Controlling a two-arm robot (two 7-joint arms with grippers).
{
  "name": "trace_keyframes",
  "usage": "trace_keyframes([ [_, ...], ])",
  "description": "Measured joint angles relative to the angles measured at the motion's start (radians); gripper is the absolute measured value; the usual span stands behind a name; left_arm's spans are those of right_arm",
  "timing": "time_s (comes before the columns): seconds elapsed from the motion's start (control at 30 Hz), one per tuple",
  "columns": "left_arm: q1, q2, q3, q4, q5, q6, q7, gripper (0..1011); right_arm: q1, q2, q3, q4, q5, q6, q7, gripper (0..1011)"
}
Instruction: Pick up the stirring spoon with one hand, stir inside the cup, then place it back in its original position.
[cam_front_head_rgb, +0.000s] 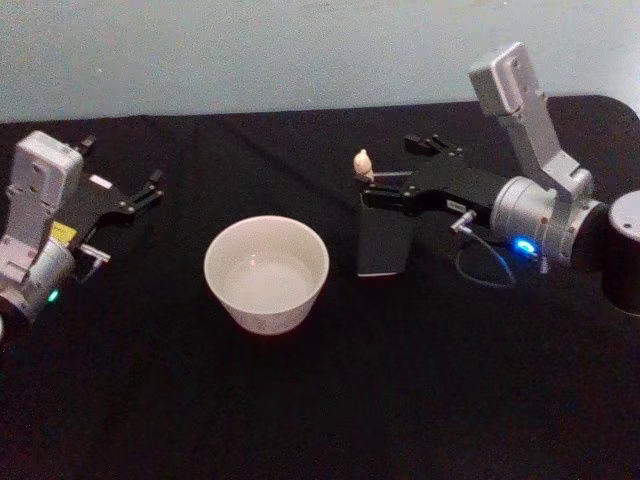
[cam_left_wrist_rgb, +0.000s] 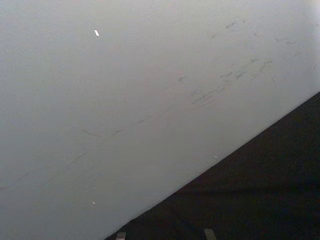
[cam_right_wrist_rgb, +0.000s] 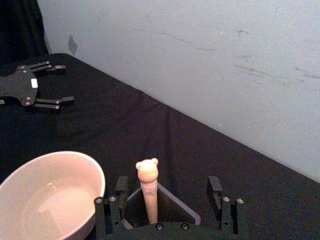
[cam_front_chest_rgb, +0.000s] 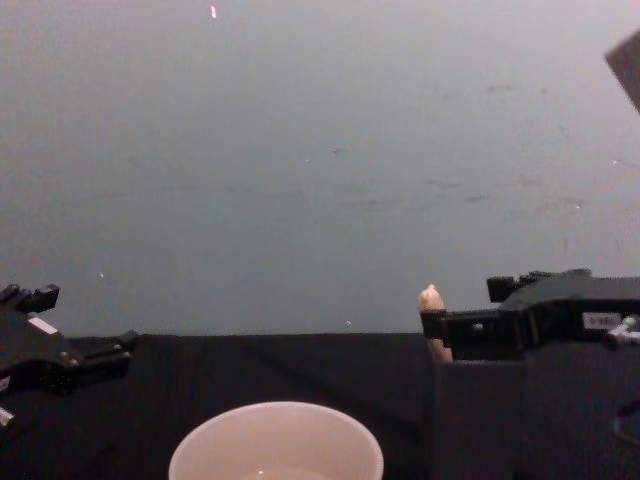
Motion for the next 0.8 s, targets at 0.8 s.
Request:
trace_keyframes([
  [0.8,0.0,0.0,0.0,0.0,0.0,0.0,0.0,1001,0.035,-0.081,-0.007,0.064,-0.06,0.041,0.013,1000],
])
